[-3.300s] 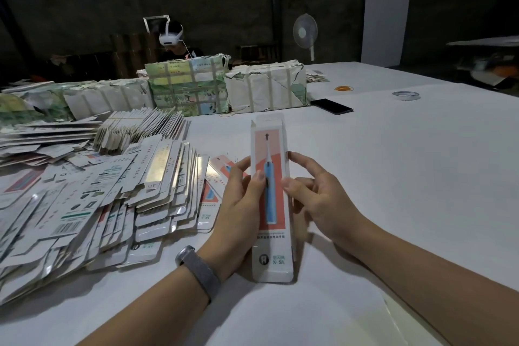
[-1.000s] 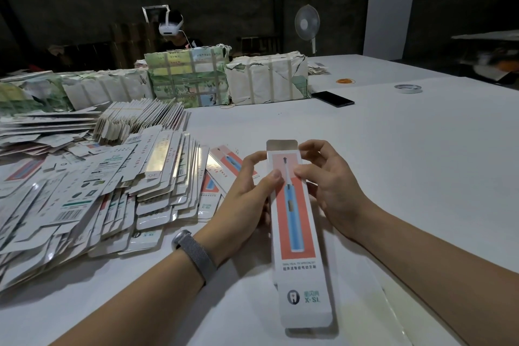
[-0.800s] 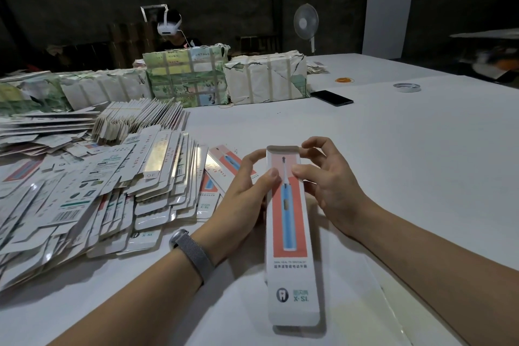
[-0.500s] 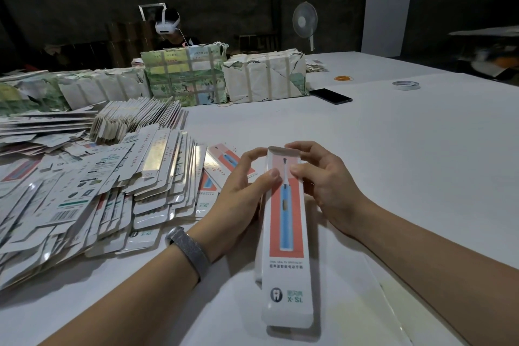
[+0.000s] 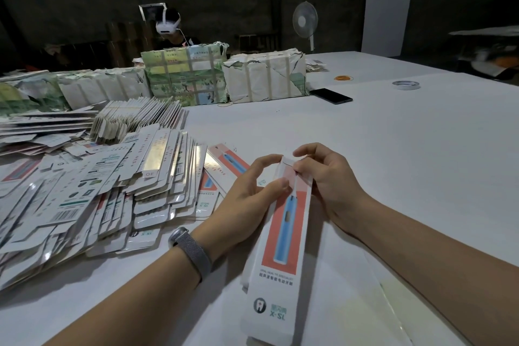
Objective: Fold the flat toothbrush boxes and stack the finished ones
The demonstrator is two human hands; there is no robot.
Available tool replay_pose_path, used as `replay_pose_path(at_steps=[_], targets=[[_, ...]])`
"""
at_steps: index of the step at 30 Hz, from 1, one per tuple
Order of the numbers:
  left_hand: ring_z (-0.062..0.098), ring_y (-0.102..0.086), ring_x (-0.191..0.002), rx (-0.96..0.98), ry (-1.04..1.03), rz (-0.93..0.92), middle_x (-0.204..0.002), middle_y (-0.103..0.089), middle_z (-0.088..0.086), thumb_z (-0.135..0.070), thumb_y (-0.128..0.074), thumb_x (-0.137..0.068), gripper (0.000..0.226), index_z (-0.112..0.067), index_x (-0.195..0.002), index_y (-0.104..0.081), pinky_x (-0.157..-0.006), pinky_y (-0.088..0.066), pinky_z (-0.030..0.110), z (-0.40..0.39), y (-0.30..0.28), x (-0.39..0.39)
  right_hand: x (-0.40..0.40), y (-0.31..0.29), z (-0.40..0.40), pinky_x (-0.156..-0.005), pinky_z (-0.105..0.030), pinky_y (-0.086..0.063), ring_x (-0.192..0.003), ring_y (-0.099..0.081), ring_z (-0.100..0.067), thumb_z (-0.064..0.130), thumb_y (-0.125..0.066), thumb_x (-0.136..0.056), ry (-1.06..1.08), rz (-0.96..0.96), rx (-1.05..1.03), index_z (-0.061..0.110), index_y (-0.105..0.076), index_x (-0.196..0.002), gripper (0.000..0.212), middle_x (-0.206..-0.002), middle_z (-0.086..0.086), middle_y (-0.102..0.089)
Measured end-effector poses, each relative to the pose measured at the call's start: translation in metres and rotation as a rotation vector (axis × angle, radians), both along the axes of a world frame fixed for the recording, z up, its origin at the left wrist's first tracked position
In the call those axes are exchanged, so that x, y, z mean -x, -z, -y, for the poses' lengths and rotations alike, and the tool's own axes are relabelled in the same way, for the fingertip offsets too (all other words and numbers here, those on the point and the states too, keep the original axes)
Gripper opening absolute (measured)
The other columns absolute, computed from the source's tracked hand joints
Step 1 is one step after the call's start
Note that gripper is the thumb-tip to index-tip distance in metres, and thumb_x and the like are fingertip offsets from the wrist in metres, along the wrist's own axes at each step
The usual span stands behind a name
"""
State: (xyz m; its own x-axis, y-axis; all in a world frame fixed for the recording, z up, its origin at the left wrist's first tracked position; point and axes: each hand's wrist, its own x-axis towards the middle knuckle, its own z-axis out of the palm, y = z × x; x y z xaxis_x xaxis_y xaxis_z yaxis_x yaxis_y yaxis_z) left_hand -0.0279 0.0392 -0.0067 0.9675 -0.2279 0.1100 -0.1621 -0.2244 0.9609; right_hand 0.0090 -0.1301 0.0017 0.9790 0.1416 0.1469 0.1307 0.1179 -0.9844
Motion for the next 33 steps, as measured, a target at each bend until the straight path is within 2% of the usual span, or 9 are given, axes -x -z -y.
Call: replay_pose_path(at_steps=[4, 8, 11, 16, 19, 26, 33], targets=[[0.022, -0.077, -0.080, -0.013, 0.032, -0.004, -0.093, -0.078, -0.002, -0.053, -0.060, -0.088, 0.039, -0.048, -0.124, -0.046, -0.069, -0.061, 0.028, -0.0008, -0.0042, 0.0026, -0.0010, -0.0015, -0.0009, -0.057, -0.031, -0.054, -0.055, -0.059, -0.018, 0.001, -0.055, -0.090, -0.019, -0.017, 0.007, 0.025, -0.065, -0.061, 0.039, -0.061, -0.001, -0.061], [0.024, -0.077, -0.080, -0.011, 0.032, -0.016, -0.094, -0.078, 0.000, -0.054, -0.064, -0.088, 0.042, -0.048, -0.127, -0.046, -0.071, -0.062, 0.032, -0.0007, -0.0062, 0.0035, -0.0013, 0.0000, 0.0011, -0.056, -0.030, -0.054, -0.055, -0.061, -0.016, 0.010, -0.060, -0.090, -0.022, 0.000, 0.021, 0.026, -0.064, -0.061, 0.034, -0.061, 0.001, -0.062], [0.023, -0.077, -0.079, -0.025, 0.026, -0.012, -0.093, -0.078, -0.002, -0.052, -0.059, -0.081, 0.045, -0.050, -0.125, -0.047, -0.071, -0.063, 0.032, -0.0005, -0.0066, 0.0042, -0.0019, 0.0003, 0.0020, -0.056, -0.029, -0.052, -0.055, -0.062, -0.014, 0.012, -0.061, -0.090, -0.036, 0.002, 0.026, 0.026, -0.064, -0.061, 0.033, -0.061, 0.002, -0.062], [0.021, -0.077, -0.080, -0.025, 0.012, -0.012, -0.093, -0.078, -0.004, -0.053, -0.056, -0.080, 0.043, -0.051, -0.122, -0.049, -0.071, -0.063, 0.031, -0.0005, -0.0066, 0.0051, -0.0011, -0.0003, 0.0004, -0.051, -0.023, -0.050, -0.057, -0.062, -0.011, 0.007, -0.056, -0.092, -0.031, -0.008, 0.023, 0.023, -0.072, -0.071, 0.031, -0.065, 0.003, -0.065], [0.021, -0.077, -0.080, -0.026, 0.007, -0.012, -0.094, -0.078, -0.005, -0.053, -0.056, -0.079, 0.043, -0.051, -0.122, -0.049, -0.070, -0.062, 0.031, 0.0003, -0.0075, 0.0058, -0.0004, -0.0013, 0.0001, -0.050, -0.022, -0.050, -0.057, -0.063, -0.010, 0.008, -0.054, -0.094, -0.028, -0.010, 0.023, 0.020, -0.072, -0.073, 0.030, -0.066, 0.002, -0.066], [0.022, -0.076, -0.078, -0.035, 0.003, -0.016, -0.099, -0.077, -0.001, -0.049, -0.057, -0.080, 0.049, -0.049, -0.128, -0.050, -0.078, -0.063, 0.039, -0.0001, -0.0092, 0.0081, 0.0004, -0.0027, -0.0001, -0.047, -0.021, -0.047, -0.054, -0.061, -0.010, 0.003, -0.050, -0.093, -0.016, -0.002, 0.015, 0.020, -0.067, -0.066, 0.036, -0.063, -0.001, -0.063], [0.020, -0.076, -0.077, -0.038, -0.011, -0.019, -0.097, -0.077, -0.007, -0.049, -0.056, -0.078, 0.045, -0.054, -0.123, -0.050, -0.071, -0.063, 0.032, -0.0004, -0.0096, 0.0075, 0.0011, -0.0020, 0.0000, -0.048, -0.020, -0.048, -0.053, -0.062, -0.008, 0.004, -0.049, -0.094, -0.026, 0.008, 0.025, 0.025, -0.068, -0.062, 0.043, -0.062, 0.002, -0.064]])
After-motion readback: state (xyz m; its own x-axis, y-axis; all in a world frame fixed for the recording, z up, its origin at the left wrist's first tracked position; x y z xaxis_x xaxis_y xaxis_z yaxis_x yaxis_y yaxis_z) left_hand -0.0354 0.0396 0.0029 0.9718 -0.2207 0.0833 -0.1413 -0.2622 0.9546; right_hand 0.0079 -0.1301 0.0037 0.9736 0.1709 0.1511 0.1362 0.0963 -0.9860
